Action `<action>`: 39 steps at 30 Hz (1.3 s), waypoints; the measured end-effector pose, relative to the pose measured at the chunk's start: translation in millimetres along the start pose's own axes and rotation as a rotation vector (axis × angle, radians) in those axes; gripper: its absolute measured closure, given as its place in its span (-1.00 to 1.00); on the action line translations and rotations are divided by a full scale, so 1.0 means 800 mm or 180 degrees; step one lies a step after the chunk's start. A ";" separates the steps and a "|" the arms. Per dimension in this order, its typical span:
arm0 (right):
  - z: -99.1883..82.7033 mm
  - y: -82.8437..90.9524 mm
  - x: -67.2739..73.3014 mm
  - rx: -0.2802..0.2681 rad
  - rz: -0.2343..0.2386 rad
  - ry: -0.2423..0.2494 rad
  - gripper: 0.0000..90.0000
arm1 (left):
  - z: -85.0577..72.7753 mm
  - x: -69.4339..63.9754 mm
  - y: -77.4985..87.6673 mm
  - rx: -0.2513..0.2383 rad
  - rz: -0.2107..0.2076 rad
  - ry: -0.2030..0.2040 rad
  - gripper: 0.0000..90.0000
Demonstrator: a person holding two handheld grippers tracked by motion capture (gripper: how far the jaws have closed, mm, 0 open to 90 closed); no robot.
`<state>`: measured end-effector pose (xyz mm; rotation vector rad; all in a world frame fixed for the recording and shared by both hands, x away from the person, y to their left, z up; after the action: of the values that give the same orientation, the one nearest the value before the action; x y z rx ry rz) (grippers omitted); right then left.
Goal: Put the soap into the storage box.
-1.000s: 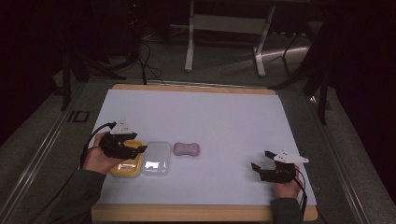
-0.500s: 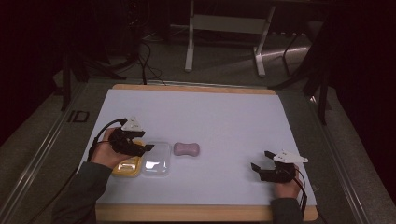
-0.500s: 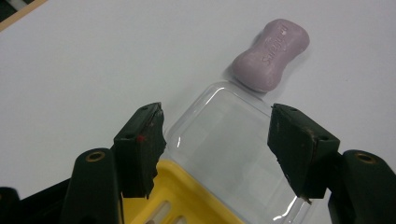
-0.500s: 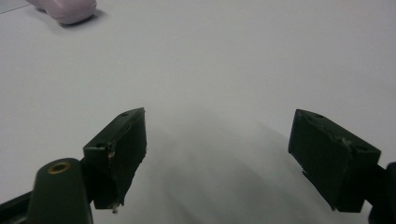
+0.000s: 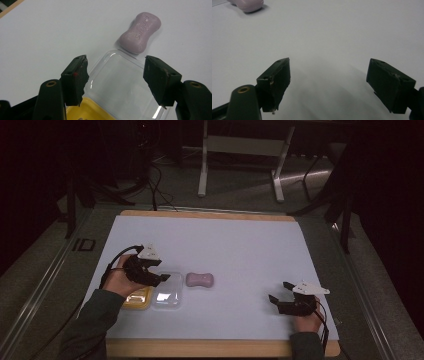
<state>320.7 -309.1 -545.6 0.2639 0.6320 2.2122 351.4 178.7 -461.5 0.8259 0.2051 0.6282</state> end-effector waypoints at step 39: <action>0.000 0.000 0.001 0.0006 -0.0002 0.0025 -0.58 | 0.011 0.002 -0.027 0.0221 -0.0073 -0.0162 -0.17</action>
<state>320.6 -308.6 -545.7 0.2561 0.6385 2.2131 365.7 162.9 -471.1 0.9043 0.1907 0.5802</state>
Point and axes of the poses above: each handheld gripper's, and its own axes: y roughly backward along the jaws, z roughly out of its top, x roughly to its left, the point moved 2 cm from there along -y, roughly forward along the jaws, and after that the axes turned 1 degree about -x, right-handed, at the moved point
